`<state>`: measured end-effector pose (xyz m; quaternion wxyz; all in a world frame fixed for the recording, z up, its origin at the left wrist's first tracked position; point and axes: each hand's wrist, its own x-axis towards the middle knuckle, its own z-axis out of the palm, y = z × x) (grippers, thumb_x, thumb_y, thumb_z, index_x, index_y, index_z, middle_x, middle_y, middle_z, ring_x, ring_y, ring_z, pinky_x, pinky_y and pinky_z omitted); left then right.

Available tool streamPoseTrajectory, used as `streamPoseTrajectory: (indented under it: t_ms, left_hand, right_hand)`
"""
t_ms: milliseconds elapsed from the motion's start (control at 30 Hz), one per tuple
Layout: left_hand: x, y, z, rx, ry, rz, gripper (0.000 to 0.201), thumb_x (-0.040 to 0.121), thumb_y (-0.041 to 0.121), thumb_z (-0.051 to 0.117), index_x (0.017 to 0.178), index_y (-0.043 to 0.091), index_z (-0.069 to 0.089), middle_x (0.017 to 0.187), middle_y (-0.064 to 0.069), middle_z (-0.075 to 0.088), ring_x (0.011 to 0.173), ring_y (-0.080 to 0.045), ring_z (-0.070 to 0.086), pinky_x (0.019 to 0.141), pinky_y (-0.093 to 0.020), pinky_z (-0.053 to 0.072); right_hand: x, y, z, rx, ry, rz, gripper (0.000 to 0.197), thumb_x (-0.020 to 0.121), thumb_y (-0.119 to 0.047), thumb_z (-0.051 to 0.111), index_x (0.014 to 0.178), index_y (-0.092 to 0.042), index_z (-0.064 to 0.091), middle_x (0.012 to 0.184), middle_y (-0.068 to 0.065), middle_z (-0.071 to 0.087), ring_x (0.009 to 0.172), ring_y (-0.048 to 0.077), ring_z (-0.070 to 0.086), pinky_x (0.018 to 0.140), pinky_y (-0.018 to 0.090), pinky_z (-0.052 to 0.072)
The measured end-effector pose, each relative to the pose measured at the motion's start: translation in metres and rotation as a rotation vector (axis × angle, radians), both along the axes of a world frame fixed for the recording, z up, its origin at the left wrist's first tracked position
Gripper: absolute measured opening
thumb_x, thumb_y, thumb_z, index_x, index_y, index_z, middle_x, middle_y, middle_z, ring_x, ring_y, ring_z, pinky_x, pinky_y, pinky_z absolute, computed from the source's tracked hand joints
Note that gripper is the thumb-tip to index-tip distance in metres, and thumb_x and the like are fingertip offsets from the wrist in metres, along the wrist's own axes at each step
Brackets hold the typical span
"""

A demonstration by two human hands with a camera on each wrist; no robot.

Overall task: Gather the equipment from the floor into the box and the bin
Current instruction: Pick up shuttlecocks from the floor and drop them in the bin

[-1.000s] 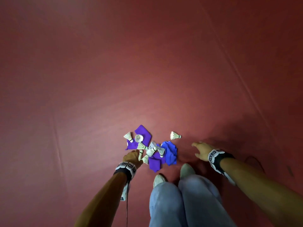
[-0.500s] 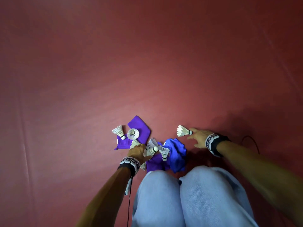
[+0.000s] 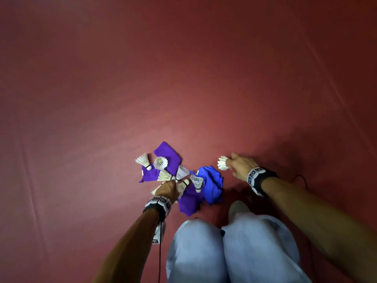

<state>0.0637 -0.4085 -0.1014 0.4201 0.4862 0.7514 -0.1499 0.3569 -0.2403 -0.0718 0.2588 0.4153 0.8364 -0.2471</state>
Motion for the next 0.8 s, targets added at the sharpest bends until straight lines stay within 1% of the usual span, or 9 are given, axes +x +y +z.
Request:
streamPoseTrajectory:
  t_ms: [133,233,333,433,500,533,633,700,800]
  left_hand:
    - [0.014,-0.006,0.069,0.028,-0.018,0.041,0.054,0.091,0.042,0.058,0.123,-0.002,0.057,0.117,-0.023,0.067,0.104,-0.041,0.066,0.083,-0.042,0.053]
    - [0.018,-0.005,0.134,0.08,-0.041,0.063,0.052,0.094,0.045,0.058,0.122,0.0,0.06,0.116,-0.021,0.07,0.108,-0.042,0.067,0.087,-0.044,0.052]
    - [0.021,0.006,0.223,0.058,-0.065,0.048,0.032,0.093,0.032,0.064,0.113,0.007,0.064,0.112,-0.016,0.072,0.107,-0.037,0.067,0.081,-0.035,0.047]
    - [0.037,0.028,0.327,0.122,-0.123,0.044,0.02,0.095,0.024,0.065,0.107,0.008,0.063,0.105,-0.016,0.072,0.1,-0.036,0.067,0.077,-0.035,0.046]
    - [0.054,0.041,0.397,0.185,-0.192,0.028,0.016,0.095,0.022,0.064,0.103,0.009,0.059,0.1,-0.015,0.072,0.097,-0.035,0.068,0.079,-0.038,0.049]
    - [0.062,0.046,0.432,0.222,-0.222,0.017,0.012,0.095,0.022,0.063,0.099,0.012,0.057,0.097,-0.015,0.071,0.095,-0.035,0.068,0.078,-0.039,0.05]
    - [0.091,0.06,0.531,0.311,-0.311,0.032,0.013,0.094,0.023,0.062,0.092,0.018,0.05,0.087,-0.01,0.07,0.086,-0.032,0.067,0.076,-0.038,0.051]
    - [0.107,0.064,0.591,0.37,-0.338,0.041,0.013,0.093,0.024,0.061,0.09,0.017,0.05,0.079,-0.004,0.066,0.076,-0.028,0.061,0.07,-0.034,0.047]
    - [0.121,0.063,0.664,0.443,-0.391,0.067,0.014,0.093,0.023,0.059,0.089,0.012,0.052,0.071,-0.004,0.062,0.069,-0.026,0.054,0.065,-0.036,0.043]
  right_hand:
    - [0.01,-0.015,0.061,0.045,0.011,-0.102,0.027,0.093,-0.017,0.063,0.119,-0.019,0.056,0.123,0.007,0.062,0.11,0.033,0.067,0.081,0.039,0.051]
    - [0.022,-0.023,0.121,-0.004,-0.003,-0.231,0.032,0.093,-0.026,0.066,0.12,-0.017,0.051,0.119,0.007,0.068,0.109,0.034,0.069,0.082,0.04,0.053]
    - [0.029,-0.029,0.194,-0.1,0.11,-0.546,0.042,0.09,-0.03,0.072,0.119,-0.019,0.044,0.108,0.01,0.071,0.098,0.035,0.071,0.08,0.04,0.055]
    - [0.025,-0.035,0.274,-0.237,0.343,-0.905,0.039,0.095,-0.029,0.07,0.126,-0.012,0.053,0.091,0.006,0.07,0.075,0.025,0.067,0.079,0.044,0.058]
    - [0.019,-0.037,0.339,-0.292,0.494,-1.061,0.025,0.101,-0.032,0.062,0.112,-0.01,0.061,0.08,0.006,0.072,0.06,0.019,0.065,0.074,0.046,0.06]
    - [0.014,-0.037,0.375,-0.308,0.565,-1.127,0.025,0.104,-0.034,0.057,0.108,-0.01,0.061,0.081,0.008,0.073,0.06,0.018,0.066,0.072,0.045,0.06]
    - [0.007,-0.038,0.478,-0.395,0.818,-1.282,0.032,0.109,-0.033,0.046,0.119,-0.004,0.055,0.099,0.011,0.073,0.085,0.02,0.071,0.072,0.035,0.059]
    - [0.008,-0.043,0.538,-0.442,0.942,-1.322,0.031,0.109,-0.036,0.045,0.124,-0.01,0.054,0.117,0.006,0.071,0.107,0.02,0.068,0.085,0.036,0.06]
    - [0.007,-0.053,0.609,-0.461,1.101,-1.352,0.03,0.11,-0.038,0.043,0.126,-0.015,0.053,0.123,0.003,0.071,0.112,0.017,0.068,0.095,0.04,0.058]
